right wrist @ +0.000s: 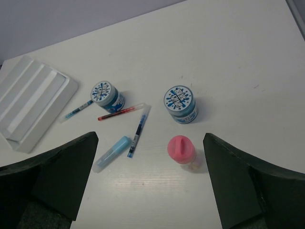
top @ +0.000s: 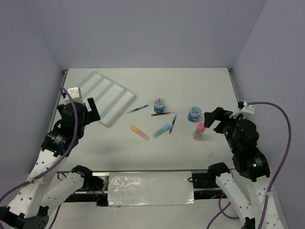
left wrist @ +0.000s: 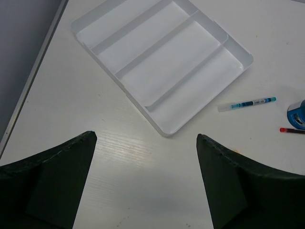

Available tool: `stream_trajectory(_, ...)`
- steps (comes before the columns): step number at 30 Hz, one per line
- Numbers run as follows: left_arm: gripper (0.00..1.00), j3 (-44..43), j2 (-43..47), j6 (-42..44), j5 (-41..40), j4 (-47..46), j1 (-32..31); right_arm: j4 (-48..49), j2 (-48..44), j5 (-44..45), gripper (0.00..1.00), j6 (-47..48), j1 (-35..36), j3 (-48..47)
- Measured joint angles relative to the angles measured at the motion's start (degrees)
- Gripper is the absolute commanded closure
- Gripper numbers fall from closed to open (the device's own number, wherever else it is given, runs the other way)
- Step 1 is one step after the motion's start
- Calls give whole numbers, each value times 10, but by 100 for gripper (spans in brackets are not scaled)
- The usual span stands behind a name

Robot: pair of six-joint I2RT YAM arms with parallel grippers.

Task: Sort the stationery into containers
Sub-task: Pick up the stationery from the center of the board.

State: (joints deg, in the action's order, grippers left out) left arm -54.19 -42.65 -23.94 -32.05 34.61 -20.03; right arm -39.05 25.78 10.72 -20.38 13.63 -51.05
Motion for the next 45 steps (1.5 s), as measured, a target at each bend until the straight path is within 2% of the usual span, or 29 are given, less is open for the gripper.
stream_trajectory(6,1,-2,-13,3,29,-4,0,-3,1,2,0,0,0,0)
stream_trajectory(11,1,-53,-69,-7,100,-6,-3,-4,19,-26,0,4,0,0)
stream_trajectory(13,1,-97,-123,-19,125,-13,-25,-4,32,-42,0,6,0,0)
stream_trajectory(19,1,-270,-376,-4,157,-92,-165,-4,69,-98,0,10,0,0)
stream_trajectory(24,1,-372,-583,31,183,-108,-190,-2,75,-141,0,10,2,0)
stream_trajectory(28,1,-421,-684,64,188,-105,-197,2,70,-162,0,10,7,1)
stream_trajectory(31,1,-438,-725,87,189,-113,-201,4,66,-175,0,12,11,1)
stream_trajectory(45,1,-465,-801,96,218,-160,-207,8,55,-196,0,20,26,5)
